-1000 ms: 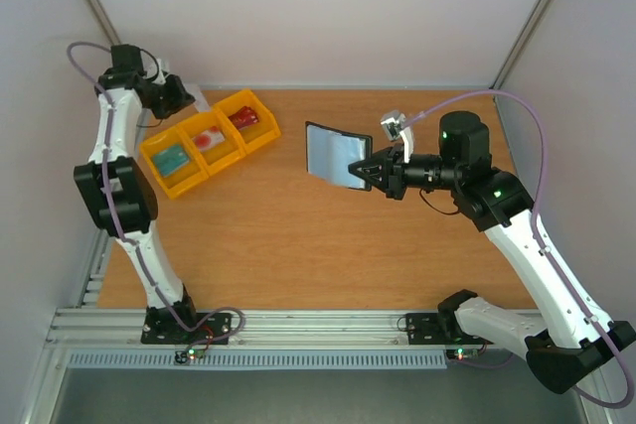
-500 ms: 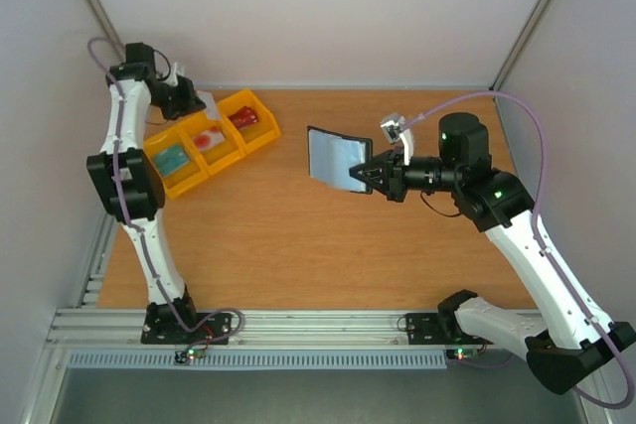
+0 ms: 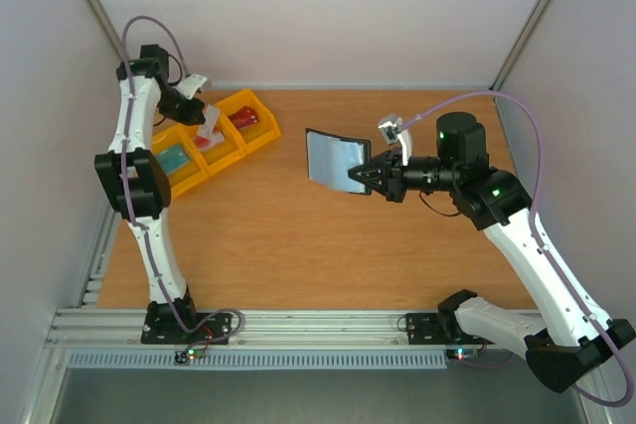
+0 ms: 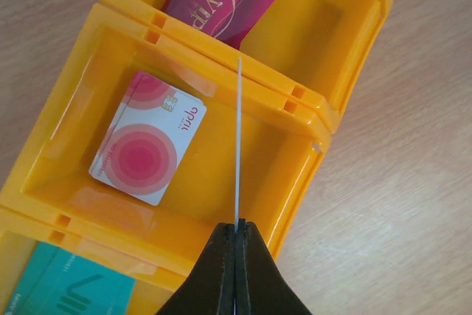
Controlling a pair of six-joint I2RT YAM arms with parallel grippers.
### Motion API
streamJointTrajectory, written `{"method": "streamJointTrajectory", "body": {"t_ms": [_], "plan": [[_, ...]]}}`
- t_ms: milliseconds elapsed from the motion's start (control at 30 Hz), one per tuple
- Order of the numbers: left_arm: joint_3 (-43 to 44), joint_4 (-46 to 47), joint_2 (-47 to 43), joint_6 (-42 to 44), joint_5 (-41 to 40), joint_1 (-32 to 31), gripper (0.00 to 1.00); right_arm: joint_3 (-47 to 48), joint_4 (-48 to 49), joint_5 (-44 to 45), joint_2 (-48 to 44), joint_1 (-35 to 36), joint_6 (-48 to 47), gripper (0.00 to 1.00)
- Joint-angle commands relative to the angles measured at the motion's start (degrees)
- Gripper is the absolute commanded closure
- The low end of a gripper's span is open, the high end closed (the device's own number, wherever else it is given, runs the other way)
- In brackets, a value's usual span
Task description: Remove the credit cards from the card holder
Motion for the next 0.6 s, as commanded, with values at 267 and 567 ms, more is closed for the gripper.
{"method": "streamJointTrajectory", "body": {"t_ms": [267, 567], "plan": [[2.99, 2.36, 4.07, 10.03, -7.18, -1.90, 1.00, -0.54, 0.52, -1.52, -0.84, -0.27, -0.49, 0.99], [2.53, 3.04, 5.11, 7.69, -6.41, -1.94, 1.00, 0.33, 0.41, -2.50, -0.25, -0.27, -0.74, 0.99]]}}
